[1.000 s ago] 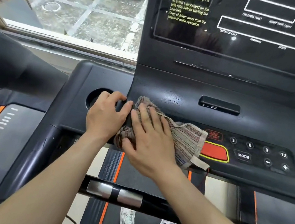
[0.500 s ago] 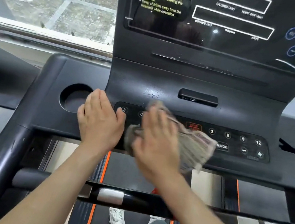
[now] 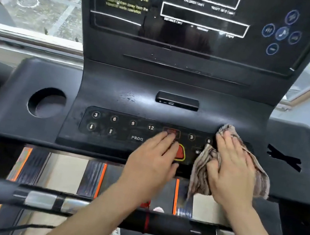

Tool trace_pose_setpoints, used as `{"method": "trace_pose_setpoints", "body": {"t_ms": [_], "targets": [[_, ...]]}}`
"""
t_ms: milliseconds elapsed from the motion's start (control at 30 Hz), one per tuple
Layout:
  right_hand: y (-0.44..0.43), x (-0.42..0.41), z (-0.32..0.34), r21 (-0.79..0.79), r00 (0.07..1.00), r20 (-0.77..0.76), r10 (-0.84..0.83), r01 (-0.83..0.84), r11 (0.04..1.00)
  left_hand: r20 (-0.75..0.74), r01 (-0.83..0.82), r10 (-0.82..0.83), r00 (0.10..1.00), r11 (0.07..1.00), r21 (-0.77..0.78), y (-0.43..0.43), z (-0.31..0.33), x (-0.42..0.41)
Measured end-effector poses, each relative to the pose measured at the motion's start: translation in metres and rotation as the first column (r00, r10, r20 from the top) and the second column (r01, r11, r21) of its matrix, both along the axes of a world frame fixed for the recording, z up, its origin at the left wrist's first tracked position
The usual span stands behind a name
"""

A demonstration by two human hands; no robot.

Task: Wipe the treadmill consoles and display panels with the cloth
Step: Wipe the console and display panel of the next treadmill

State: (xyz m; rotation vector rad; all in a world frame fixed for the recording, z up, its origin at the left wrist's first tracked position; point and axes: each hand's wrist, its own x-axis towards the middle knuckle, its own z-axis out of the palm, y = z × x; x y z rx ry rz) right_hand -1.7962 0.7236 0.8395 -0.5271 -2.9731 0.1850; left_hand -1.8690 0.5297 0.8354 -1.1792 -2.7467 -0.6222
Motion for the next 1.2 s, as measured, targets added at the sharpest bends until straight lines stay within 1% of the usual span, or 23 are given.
{"method": "trace_pose_setpoints", "body": {"t_ms": [67, 133, 167, 200, 267, 333, 433, 500, 567, 633, 700, 767, 833, 867, 900, 967, 1034, 1100, 1200], "targets": [[0.013, 0.001, 0.001, -0.009, 1.0, -0.024, -0.003, 0.003, 1.0, -0.013, -0.027, 0.027, 1.0, 1.0, -0.009, 0.003, -0.002, 0.007], [0.014, -0.002, -0.001, -0.056, 0.995, -0.096, 0.001, -0.007, 0.998, -0.039, -0.063, 0.063, 0.997, 0.998, 0.007, 0.003, 0.0, 0.009], [0.009, -0.003, -0.002, -0.096, 0.988, -0.152, 0.031, -0.046, 0.994, -0.043, -0.086, 0.087, 0.995, 0.996, 0.024, 0.005, 0.002, 0.01], [0.002, -0.006, -0.004, -0.133, 0.971, -0.219, 0.093, -0.125, 0.983, -0.037, -0.109, 0.111, 0.993, 0.993, 0.055, 0.007, 0.004, 0.009], [-0.014, -0.011, -0.005, -0.191, 0.908, -0.334, 0.253, -0.328, 0.925, 0.006, -0.172, 0.173, 0.985, 0.976, 0.136, 0.013, 0.005, 0.006], [-0.022, -0.013, -0.003, -0.232, 0.854, -0.388, 0.345, -0.453, 0.86, 0.058, -0.26, 0.254, 0.965, 0.951, 0.168, 0.012, 0.006, 0.004], [-0.012, -0.013, 0.0, -0.23, 0.828, -0.363, 0.427, -0.524, 0.82, 0.097, -0.356, 0.345, 0.933, 0.924, 0.138, 0.006, 0.006, 0.004], [-0.001, -0.009, 0.0, -0.184, 0.842, -0.307, 0.443, -0.51, 0.841, 0.108, -0.394, 0.382, 0.918, 0.91, 0.131, 0.005, 0.006, 0.007], [0.005, -0.009, 0.001, -0.172, 0.873, -0.268, 0.408, -0.46, 0.871, 0.105, -0.436, 0.425, 0.899, 0.889, 0.141, 0.007, 0.005, 0.011], [0.002, -0.015, 0.001, -0.177, 0.869, -0.271, 0.414, -0.468, 0.866, 0.084, -0.453, 0.445, 0.891, 0.868, 0.202, 0.009, 0.005, 0.014], [-0.011, -0.023, 0.002, -0.195, 0.832, -0.293, 0.471, -0.535, 0.822, 0.073, -0.45, 0.446, 0.892, 0.858, 0.249, 0.009, 0.004, 0.016], [-0.02, -0.028, 0.004, -0.212, 0.776, -0.32, 0.544, -0.618, 0.757, 0.097, -0.452, 0.442, 0.892, 0.855, 0.255, 0.007, 0.004, 0.017], [-0.011, -0.022, 0.004, -0.179, 0.702, -0.347, 0.621, -0.7, 0.691, 0.143, -0.467, 0.445, 0.884, 0.848, 0.251, 0.005, 0.004, 0.018], [0.0, -0.017, 0.004, -0.151, 0.681, -0.343, 0.647, -0.719, 0.678, 0.159, -0.473, 0.446, 0.881, 0.843, 0.258, 0.004, 0.004, 0.019], [0.011, -0.014, 0.004, -0.132, 0.685, -0.333, 0.648, -0.715, 0.687, 0.171, -0.472, 0.441, 0.881, 0.839, 0.271, 0.002, 0.004, 0.019], [0.023, -0.02, 0.004, -0.13, 0.734, -0.317, 0.601, -0.661, 0.739, 0.176, -0.461, 0.427, 0.887, 0.832, 0.308, 0.0, 0.004, 0.021], [0.01, -0.034, 0.003, -0.154, 0.76, -0.297, 0.579, -0.636, 0.756, 0.168, -0.453, 0.421, 0.891, 0.83, 0.324, 0.001, 0.003, 0.022], [-0.013, -0.038, 0.001, -0.163, 0.738, -0.302, 0.603, -0.663, 0.73, 0.183, -0.455, 0.416, 0.891, 0.829, 0.326, 0.001, 0.003, 0.024], [-0.004, -0.027, -0.002, -0.14, 0.655, -0.322, 0.683, -0.747, 0.65, 0.188, -0.447, 0.407, 0.894, 0.839, 0.31, -0.001, 0.003, 0.025]]}}
